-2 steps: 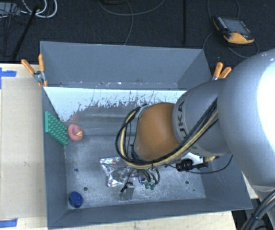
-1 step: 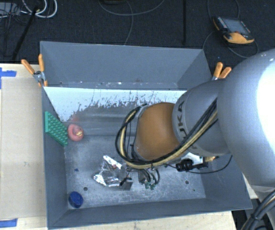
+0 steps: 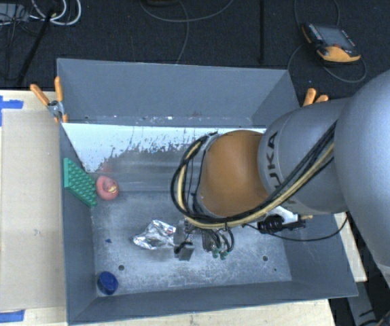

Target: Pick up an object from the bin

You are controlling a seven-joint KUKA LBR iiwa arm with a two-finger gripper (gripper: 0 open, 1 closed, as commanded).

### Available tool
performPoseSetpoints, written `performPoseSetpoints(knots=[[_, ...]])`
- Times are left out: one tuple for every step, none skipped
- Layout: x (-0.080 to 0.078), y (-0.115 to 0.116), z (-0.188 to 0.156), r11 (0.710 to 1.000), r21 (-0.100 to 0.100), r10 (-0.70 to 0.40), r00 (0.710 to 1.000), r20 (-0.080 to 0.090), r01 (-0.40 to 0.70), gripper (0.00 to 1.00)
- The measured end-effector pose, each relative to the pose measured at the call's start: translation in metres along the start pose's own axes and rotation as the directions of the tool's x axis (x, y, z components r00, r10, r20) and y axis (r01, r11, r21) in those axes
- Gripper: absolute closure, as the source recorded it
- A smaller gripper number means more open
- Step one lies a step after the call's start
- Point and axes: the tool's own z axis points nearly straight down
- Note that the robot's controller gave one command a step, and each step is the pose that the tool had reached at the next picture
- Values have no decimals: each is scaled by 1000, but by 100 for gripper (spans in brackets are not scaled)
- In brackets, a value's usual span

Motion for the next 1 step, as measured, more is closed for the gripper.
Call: performPoseSetpoints(knots=[[-2, 0, -64, 1000, -1, 3, 1000, 3, -3, 100]])
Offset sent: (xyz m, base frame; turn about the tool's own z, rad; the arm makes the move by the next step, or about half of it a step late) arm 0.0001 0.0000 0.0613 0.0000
